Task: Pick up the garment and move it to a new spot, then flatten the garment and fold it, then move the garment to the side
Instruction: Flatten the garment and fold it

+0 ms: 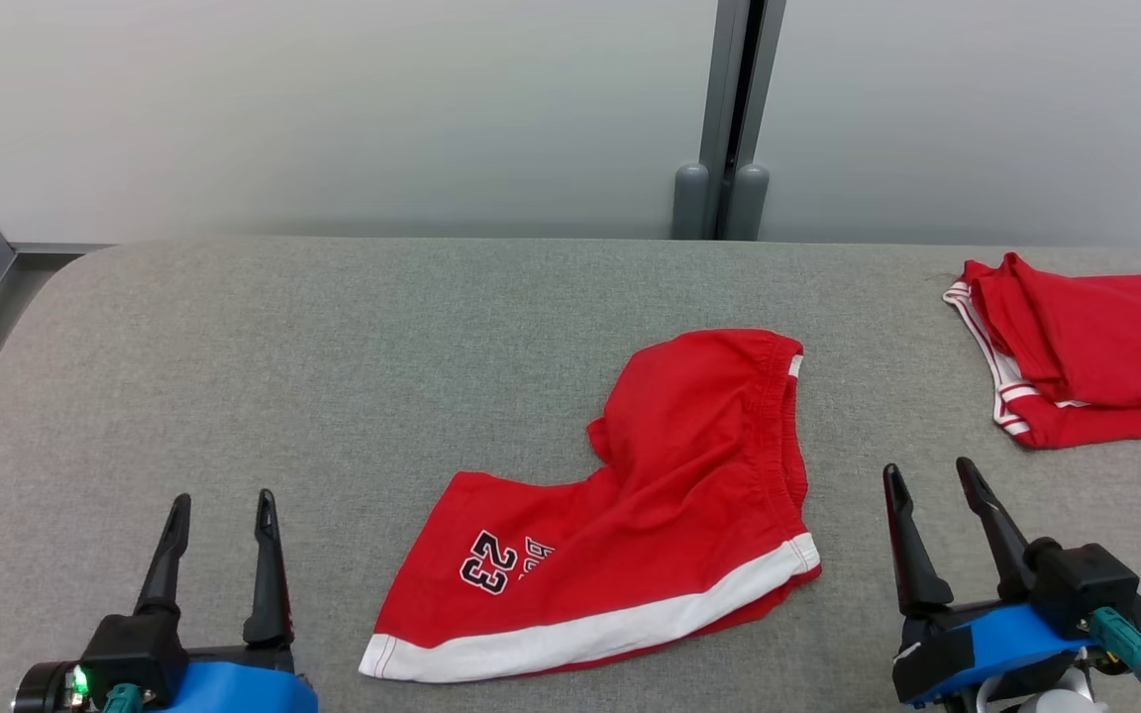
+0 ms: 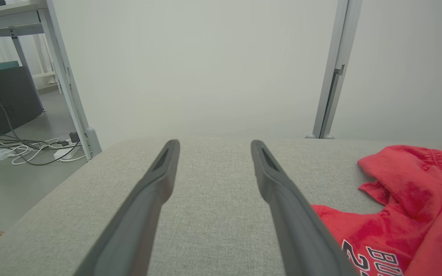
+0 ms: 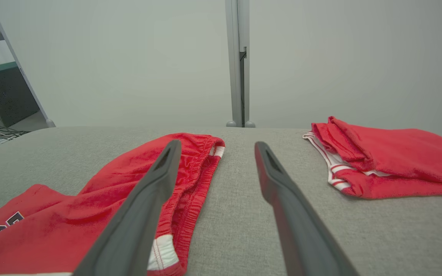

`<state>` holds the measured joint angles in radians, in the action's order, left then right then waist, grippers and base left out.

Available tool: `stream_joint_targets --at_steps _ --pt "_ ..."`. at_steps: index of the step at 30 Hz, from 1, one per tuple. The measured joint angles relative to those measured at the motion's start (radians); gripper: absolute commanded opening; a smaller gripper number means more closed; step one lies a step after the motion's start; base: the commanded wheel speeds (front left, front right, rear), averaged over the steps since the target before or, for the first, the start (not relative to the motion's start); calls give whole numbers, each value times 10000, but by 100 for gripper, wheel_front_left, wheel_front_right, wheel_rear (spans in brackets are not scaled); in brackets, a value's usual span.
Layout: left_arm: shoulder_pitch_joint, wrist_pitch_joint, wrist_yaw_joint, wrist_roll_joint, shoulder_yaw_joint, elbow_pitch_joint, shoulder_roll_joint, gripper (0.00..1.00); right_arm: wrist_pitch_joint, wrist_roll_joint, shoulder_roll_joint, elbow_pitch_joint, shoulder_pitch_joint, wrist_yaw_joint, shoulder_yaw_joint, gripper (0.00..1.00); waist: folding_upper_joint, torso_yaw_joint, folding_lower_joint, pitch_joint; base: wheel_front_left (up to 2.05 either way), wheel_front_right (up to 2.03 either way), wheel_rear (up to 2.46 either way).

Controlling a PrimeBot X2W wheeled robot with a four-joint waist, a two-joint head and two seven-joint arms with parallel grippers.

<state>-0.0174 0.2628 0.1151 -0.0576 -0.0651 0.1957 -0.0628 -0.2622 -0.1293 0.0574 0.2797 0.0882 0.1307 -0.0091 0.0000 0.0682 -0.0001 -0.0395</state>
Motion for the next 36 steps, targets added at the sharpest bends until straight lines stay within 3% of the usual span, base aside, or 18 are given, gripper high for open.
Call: stream_joint_targets --at_steps 7,14,27,36 --pt "-3 0 86 -153 625 499 -15 100 12 -38 454 594 59 0 491 100 0 145 0 19 0 0 0" --pt "-155 0 140 -637 1822 1883 -232 100 167 -594 1254 1557 354 0 1781 100 0 257 1 -58 0 0 0" --pt "466 -13 146 -1952 3632 3929 -807 100 433 -2336 2034 2811 1259 0 4119 100 0 372 1 -266 0 0 0" --pt "1076 -12 146 -2418 4387 4855 -853 100 403 -3208 2439 3599 1951 0 5292 100 0 466 2 -497 0 0 0"
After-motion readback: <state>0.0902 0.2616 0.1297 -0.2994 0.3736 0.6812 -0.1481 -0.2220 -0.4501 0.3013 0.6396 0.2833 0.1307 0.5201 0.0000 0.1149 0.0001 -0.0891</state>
